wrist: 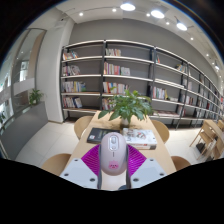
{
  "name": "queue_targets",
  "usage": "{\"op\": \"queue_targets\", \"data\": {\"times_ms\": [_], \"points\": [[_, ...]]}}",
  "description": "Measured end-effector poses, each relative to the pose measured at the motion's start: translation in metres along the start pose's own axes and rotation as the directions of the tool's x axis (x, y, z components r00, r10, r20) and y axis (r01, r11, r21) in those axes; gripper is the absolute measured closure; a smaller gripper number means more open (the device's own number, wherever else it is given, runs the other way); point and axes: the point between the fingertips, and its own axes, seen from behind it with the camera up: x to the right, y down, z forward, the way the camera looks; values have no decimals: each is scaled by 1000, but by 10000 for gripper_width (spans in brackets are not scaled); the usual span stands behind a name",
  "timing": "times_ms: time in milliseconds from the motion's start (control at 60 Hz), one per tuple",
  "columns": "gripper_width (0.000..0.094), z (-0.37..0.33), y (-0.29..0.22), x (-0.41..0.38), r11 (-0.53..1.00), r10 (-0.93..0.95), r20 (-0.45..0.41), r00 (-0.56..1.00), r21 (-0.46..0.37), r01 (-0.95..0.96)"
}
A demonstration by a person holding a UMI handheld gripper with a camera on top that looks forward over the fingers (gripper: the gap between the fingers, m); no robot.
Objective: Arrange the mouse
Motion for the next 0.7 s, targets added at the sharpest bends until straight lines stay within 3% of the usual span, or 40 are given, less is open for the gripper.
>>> {"op": "queue_targets", "data": {"times_ms": [100, 233, 367, 567, 700], "points": [[610, 2, 13, 65, 1000, 6, -21, 1000, -5, -6], [611, 24, 110, 130, 986, 7, -38, 999, -168, -13], [612, 37, 216, 144, 944, 34, -14, 999, -326, -37], [610, 41, 309, 126, 878, 80, 24, 996, -476, -59], [559, 47, 333, 122, 877, 45, 40, 998, -481, -20]]}}
